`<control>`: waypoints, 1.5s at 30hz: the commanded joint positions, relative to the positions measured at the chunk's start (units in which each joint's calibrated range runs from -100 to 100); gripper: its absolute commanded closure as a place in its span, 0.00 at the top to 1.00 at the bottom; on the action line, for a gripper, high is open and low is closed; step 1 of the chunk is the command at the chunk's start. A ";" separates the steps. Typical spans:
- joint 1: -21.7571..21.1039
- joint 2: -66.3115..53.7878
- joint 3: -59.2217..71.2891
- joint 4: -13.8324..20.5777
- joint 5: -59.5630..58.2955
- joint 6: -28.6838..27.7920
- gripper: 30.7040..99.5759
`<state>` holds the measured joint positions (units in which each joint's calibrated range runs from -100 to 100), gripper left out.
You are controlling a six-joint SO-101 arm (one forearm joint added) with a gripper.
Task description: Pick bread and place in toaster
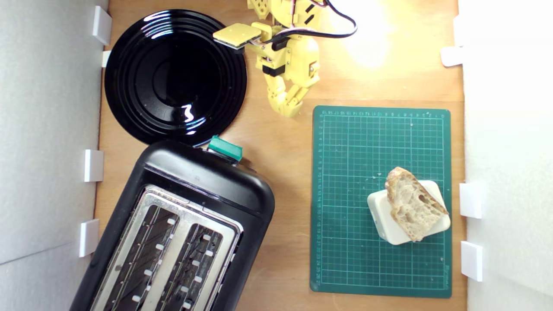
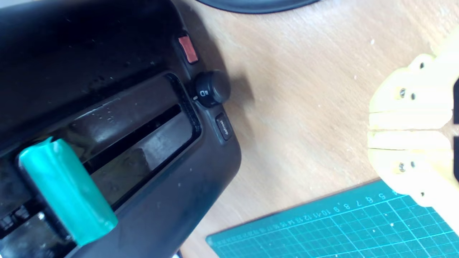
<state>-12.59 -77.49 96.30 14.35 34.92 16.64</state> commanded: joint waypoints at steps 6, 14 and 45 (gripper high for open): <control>-0.31 13.59 -3.56 -4.83 -21.43 -1.86 0.07; -0.39 27.74 -3.47 -3.74 -40.21 -4.79 0.07; -1.44 58.27 -3.75 14.03 -79.03 -15.67 0.07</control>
<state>-13.50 -19.53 93.80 27.68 -41.19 1.22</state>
